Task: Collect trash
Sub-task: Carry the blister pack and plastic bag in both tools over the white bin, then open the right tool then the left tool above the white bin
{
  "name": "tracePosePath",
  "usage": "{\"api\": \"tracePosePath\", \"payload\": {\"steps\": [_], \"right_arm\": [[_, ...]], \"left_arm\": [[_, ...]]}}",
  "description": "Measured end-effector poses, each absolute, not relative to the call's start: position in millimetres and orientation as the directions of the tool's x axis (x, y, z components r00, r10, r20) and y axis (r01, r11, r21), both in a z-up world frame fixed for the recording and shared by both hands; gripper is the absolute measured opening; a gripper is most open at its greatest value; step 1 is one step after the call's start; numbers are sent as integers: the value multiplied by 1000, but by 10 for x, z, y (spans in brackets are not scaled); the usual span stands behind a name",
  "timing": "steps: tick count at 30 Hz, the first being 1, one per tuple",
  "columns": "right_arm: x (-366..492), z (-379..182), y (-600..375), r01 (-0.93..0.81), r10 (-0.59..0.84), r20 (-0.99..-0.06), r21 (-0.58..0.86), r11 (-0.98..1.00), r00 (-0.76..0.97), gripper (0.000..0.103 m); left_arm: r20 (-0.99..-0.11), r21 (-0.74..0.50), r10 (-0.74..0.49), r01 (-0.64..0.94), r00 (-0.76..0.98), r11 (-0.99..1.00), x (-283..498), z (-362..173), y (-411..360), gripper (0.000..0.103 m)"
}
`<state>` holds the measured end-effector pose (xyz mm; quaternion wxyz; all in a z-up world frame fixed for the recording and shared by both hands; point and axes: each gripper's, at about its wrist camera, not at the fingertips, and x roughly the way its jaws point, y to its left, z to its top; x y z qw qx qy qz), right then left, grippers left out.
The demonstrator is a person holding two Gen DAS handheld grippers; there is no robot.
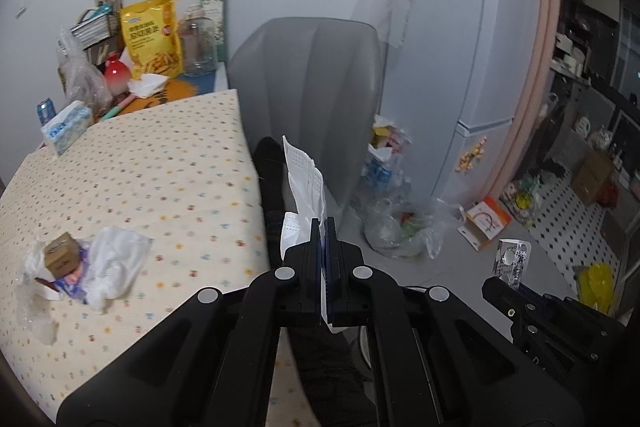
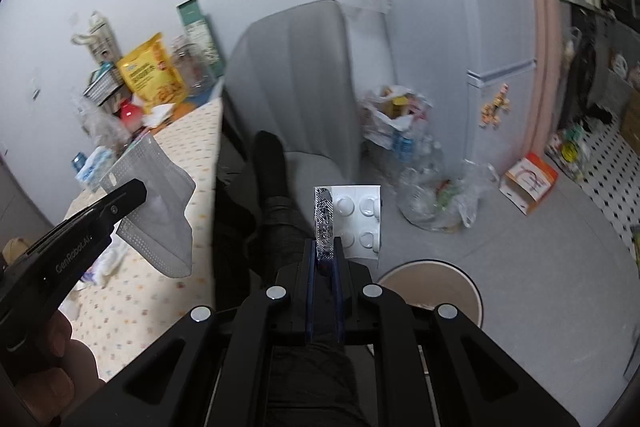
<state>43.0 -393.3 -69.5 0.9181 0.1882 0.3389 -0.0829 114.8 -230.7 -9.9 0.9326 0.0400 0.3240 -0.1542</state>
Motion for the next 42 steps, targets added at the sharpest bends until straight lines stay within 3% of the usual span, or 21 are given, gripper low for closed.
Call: {"api": "tracePosePath", "payload": {"steps": [13, 18, 23, 26, 37, 42], "right_arm": [[535, -1253, -4580, 377, -26, -710, 342, 861, 704, 12], [581, -1399, -4698, 386, -14, -712, 365, 847, 702, 33], [572, -1472, -4755, 384, -2, -716, 373, 844, 698, 33], [596, -1534, -4780, 372, 18, -725, 374, 849, 688, 44], [510, -1591, -4914, 415, -11, -733, 372, 830, 680, 44], [236, -1457, -5090, 476, -98, -732, 329, 816, 674, 57]], "left_arm": [[-692, 7, -291, 409, 661, 912, 1288, -527, -3037, 2], [-707, 24, -272, 406, 653, 913, 1328, -619, -3098, 2], [-717, 30, -271, 416, 642, 909, 1325, -686, -3176, 2], [-720, 32, -273, 424, 638, 905, 1319, -710, -3222, 2], [-734, 35, -272, 434, 623, 900, 1323, -784, -3305, 2], [-744, 13, -310, 477, 592, 879, 1260, -838, -3526, 2]]}}
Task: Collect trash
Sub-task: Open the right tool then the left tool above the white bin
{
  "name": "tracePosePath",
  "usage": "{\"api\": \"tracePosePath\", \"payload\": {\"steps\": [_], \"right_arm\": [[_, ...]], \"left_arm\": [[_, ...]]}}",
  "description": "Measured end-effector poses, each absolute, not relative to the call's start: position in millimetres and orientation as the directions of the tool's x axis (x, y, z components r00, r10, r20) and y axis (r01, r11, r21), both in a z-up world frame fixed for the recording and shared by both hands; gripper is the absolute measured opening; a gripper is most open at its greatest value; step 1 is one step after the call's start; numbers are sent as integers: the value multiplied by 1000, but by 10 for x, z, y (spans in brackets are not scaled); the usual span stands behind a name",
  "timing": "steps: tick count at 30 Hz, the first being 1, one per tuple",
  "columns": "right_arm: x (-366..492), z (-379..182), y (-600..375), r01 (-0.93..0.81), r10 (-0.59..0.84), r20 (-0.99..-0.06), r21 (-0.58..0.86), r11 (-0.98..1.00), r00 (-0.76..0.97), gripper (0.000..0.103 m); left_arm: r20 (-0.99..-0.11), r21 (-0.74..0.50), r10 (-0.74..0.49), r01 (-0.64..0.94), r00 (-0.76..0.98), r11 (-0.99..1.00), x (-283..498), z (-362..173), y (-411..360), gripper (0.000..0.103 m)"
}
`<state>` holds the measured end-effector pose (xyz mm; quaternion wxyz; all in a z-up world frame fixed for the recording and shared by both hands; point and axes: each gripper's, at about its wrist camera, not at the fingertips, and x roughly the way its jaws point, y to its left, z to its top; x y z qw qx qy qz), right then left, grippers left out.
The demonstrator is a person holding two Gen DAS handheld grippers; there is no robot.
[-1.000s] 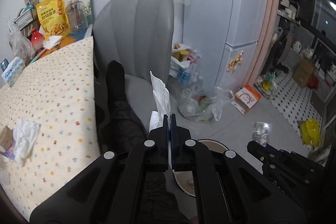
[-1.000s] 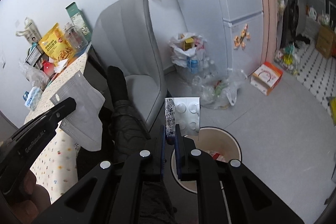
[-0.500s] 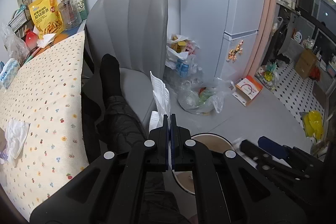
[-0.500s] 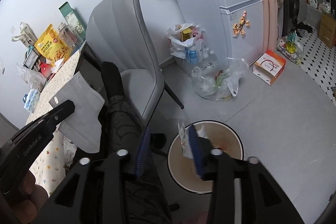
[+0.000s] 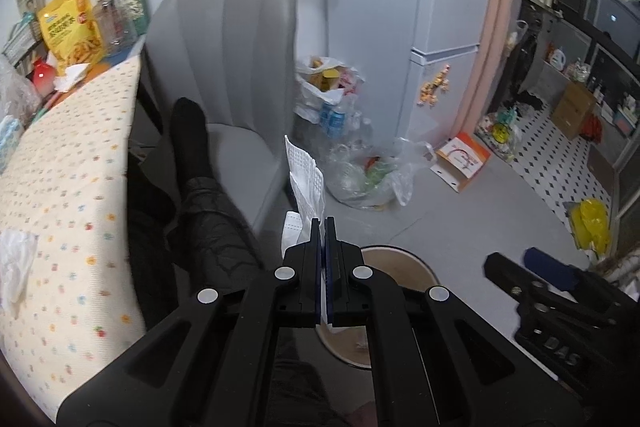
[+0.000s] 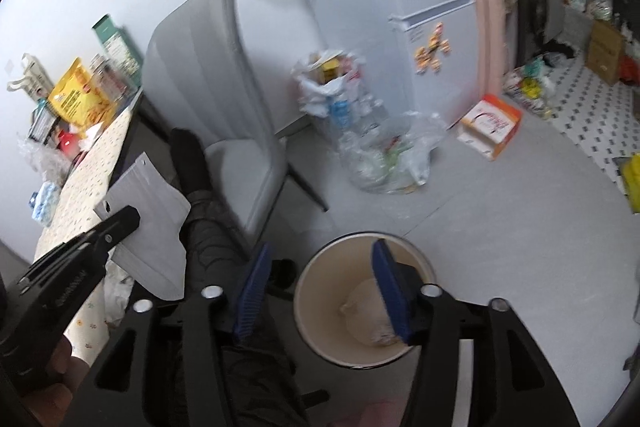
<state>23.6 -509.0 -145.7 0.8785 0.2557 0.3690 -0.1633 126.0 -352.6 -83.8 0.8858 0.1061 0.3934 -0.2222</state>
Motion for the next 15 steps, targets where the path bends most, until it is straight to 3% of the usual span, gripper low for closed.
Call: {"api": "tracePosePath", "payload": {"steps": [15], "right_arm": [[-469, -1368, -5634, 619, -251, -730, 289, 731, 636, 71]], "left_arm": [[-791, -52, -397, 595, 466, 802, 1005, -1002, -4179, 3]]}}
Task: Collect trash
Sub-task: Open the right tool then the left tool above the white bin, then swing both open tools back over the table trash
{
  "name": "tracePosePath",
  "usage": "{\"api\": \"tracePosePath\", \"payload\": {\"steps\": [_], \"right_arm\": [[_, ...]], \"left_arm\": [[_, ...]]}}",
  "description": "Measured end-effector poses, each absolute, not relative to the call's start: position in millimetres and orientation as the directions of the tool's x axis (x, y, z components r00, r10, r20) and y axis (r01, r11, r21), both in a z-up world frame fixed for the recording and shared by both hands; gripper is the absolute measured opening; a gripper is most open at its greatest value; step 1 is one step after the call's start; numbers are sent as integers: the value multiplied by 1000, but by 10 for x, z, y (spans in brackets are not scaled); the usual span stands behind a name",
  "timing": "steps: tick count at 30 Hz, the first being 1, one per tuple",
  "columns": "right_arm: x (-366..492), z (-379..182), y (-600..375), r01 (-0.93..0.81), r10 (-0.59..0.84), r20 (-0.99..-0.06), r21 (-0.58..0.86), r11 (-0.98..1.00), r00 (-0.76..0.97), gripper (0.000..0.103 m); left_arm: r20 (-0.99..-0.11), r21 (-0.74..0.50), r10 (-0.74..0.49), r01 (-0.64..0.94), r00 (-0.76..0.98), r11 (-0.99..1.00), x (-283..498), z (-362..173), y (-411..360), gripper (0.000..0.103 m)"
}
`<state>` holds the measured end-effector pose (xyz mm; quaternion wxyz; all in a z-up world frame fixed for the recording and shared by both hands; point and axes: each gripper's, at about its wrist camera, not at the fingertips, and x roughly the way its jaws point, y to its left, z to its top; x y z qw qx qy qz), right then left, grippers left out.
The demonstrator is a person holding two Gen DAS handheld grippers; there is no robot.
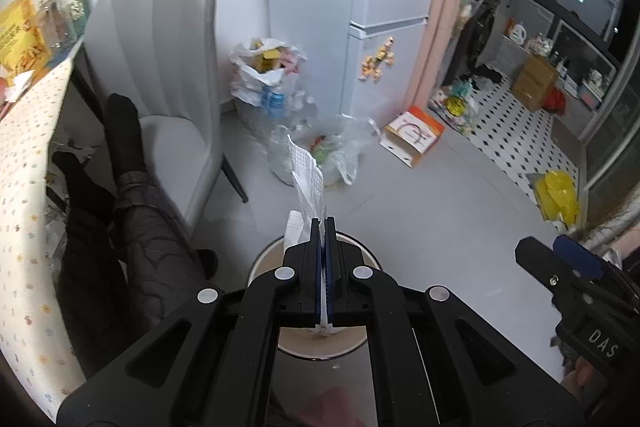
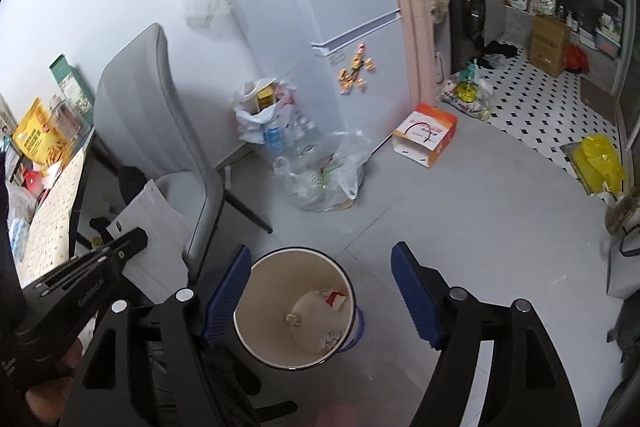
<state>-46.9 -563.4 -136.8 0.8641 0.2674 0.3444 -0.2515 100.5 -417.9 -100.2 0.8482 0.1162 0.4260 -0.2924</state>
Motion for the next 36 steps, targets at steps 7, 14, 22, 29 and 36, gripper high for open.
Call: {"api": "tracePosePath", "payload": {"steps": [7, 14, 22, 29, 36], "right_arm": [[-485, -1432, -5676, 626, -243, -734, 302, 719, 634, 71], [-449, -1378, -5669, 622, -248, -725, 303, 722, 642, 74], [-379, -1361, -5578, 613, -245, -723, 300, 731, 646, 74], [-231, -1271, -5387, 581, -231, -715, 290, 760, 659, 76], [-25, -1079, -5005, 512, -196, -693, 283, 811, 694, 82]], "left_arm": [[-816, -102, -411, 598, 407, 795, 1036, -1094, -4188, 32], [-802, -107, -417, 586, 426, 803, 1090, -1031, -4087, 61], [-785, -242, -523, 612, 332, 753, 1124, -970, -3932, 31], [-771, -205, -472, 536, 427, 819, 1241, -804, -3553, 32], [-740, -176, -413, 441, 530, 880, 1355, -559, -3000, 47]]}}
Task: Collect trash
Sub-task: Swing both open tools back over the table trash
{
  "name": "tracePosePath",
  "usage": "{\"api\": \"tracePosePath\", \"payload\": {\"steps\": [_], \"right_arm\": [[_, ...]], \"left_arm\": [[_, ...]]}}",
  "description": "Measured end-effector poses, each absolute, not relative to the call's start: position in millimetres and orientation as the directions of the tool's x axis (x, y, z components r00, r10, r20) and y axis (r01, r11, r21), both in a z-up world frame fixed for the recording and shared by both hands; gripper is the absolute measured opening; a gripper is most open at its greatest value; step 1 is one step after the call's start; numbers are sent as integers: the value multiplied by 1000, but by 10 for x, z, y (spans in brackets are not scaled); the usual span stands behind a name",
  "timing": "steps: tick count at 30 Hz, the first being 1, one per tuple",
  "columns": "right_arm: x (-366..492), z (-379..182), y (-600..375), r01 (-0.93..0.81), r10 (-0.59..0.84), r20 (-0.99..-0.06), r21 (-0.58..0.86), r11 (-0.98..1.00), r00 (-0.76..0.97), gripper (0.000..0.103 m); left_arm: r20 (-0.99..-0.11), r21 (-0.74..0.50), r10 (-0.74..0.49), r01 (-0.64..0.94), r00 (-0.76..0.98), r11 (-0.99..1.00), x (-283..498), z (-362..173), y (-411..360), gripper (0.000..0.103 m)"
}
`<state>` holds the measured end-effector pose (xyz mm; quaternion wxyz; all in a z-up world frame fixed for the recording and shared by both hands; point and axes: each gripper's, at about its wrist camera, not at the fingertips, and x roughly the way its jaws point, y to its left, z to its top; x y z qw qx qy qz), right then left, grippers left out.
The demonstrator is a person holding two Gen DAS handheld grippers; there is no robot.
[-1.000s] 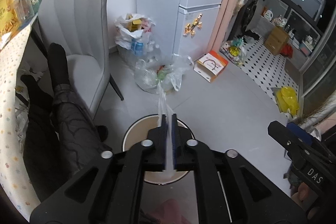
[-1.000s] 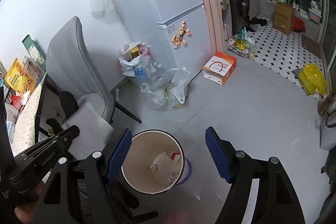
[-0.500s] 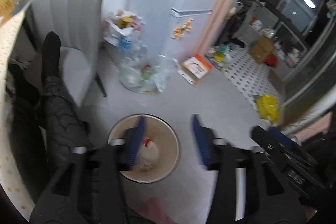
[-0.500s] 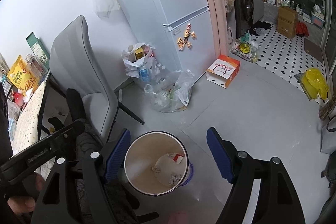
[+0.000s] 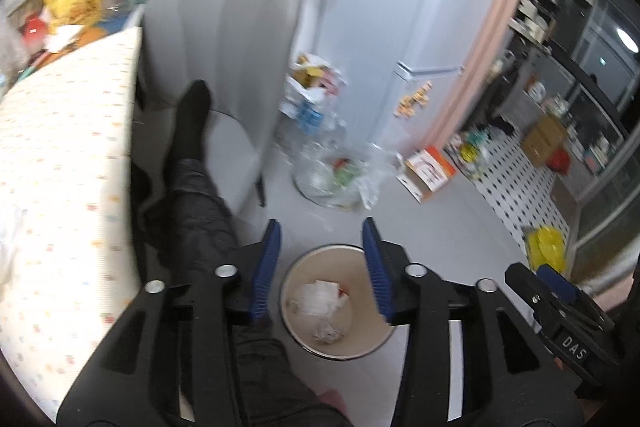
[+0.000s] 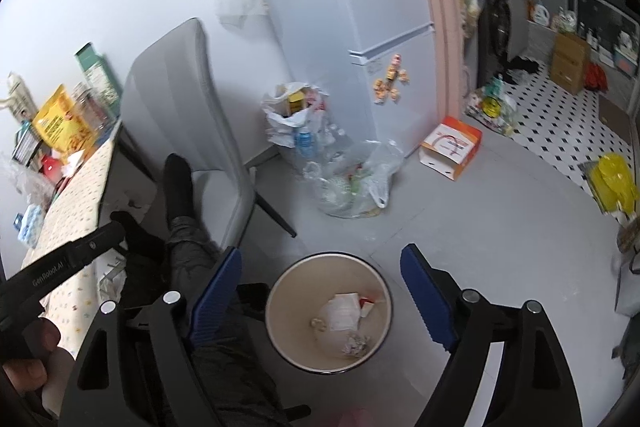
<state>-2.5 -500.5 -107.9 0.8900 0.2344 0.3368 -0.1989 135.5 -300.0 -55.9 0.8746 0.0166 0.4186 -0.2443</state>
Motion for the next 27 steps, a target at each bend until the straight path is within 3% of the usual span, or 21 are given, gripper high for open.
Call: {"api": "tracePosePath", "payload": {"steps": [3, 7, 8, 11, 27], "right_arm": [[77, -990, -4821, 477, -171, -681, 291, 829, 712, 82], [206, -847, -4540, 427, -148, -665, 279, 860, 732, 88], [234, -813, -4465, 413, -140, -659, 279, 867, 739, 90], [314, -704, -4203, 369, -120, -641, 269, 890, 758, 95], [625, -378, -2862, 186, -13, -625, 212, 959, 780, 95]], "left_arm": [[-719, -163, -383, 395, 580, 904, 1374, -429, -2706, 63], [-681, -153, -339, 328, 649, 932, 1357, -263, -2316, 92], [-669, -152, -328, 310, 667, 939, 1353, -224, -2210, 94], [-649, -147, -294, 263, 702, 953, 1359, -137, -1902, 97], [-615, -218, -176, 49, 769, 975, 1307, -81, -337, 97]]}}
